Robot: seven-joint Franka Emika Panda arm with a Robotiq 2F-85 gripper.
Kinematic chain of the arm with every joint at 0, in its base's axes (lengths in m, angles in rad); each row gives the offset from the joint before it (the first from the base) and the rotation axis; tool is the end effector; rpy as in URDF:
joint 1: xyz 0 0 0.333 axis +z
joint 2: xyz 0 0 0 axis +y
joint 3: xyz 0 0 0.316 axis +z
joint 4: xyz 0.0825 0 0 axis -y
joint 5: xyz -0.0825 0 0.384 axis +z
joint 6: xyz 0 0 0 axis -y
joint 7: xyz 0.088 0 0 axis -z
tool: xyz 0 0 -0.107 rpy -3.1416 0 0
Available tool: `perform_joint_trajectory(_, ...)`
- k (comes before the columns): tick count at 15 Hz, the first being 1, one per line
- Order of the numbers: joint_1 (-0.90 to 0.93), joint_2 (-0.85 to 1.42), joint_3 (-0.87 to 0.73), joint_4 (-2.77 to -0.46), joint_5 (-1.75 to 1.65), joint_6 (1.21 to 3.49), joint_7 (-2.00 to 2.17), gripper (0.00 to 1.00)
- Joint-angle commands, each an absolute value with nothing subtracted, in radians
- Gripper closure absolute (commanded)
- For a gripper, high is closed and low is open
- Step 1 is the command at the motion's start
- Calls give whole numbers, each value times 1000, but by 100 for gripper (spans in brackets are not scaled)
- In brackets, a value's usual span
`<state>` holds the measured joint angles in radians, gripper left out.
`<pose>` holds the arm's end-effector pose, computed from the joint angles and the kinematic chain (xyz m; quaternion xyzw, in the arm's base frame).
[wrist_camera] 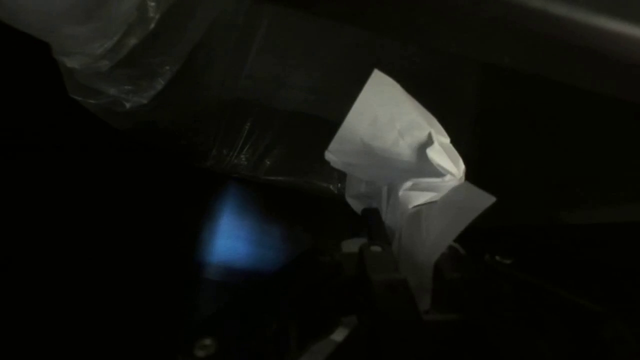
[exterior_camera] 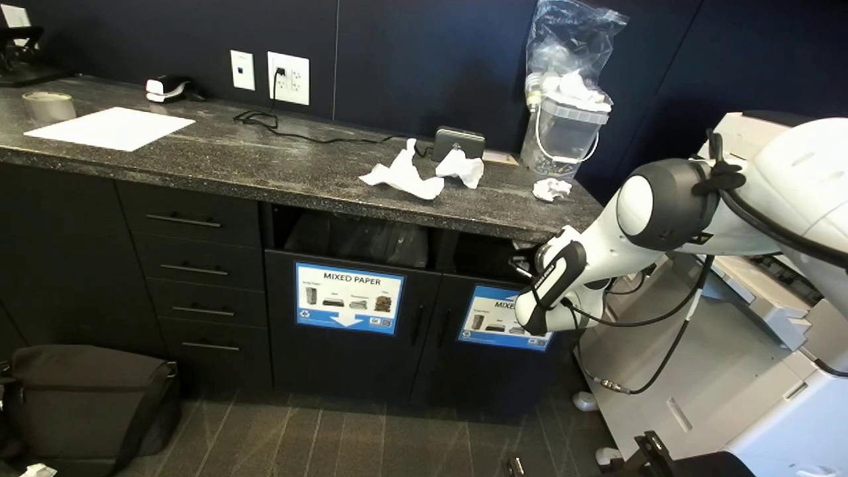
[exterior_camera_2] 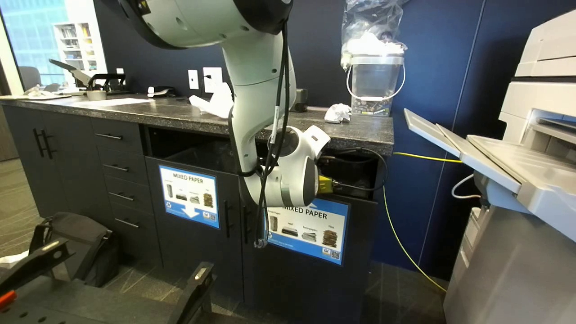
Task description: Put the tissues inside the rubbish bin.
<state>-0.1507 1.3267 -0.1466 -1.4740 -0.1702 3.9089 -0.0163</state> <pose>0.6513 -0.1435 0.0268 0.8529 0.0479 0.5112 0.0945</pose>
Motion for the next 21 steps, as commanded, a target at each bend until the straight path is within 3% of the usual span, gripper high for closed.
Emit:
perform_joint_trajectory(1, -168, 1349, -123, -1386, -179, 3835, -25, 57)
perform_joint_trajectory(8, -158, 1337, -127, -1414, -166, 3823, -30, 4)
perform_joint_trajectory(9, -153, 1333, -129, -1427, -154, 3830, -33, 1)
perform_joint_trajectory(21, 59, 1326, -191, -1622, 290, 3925, -158, 0)
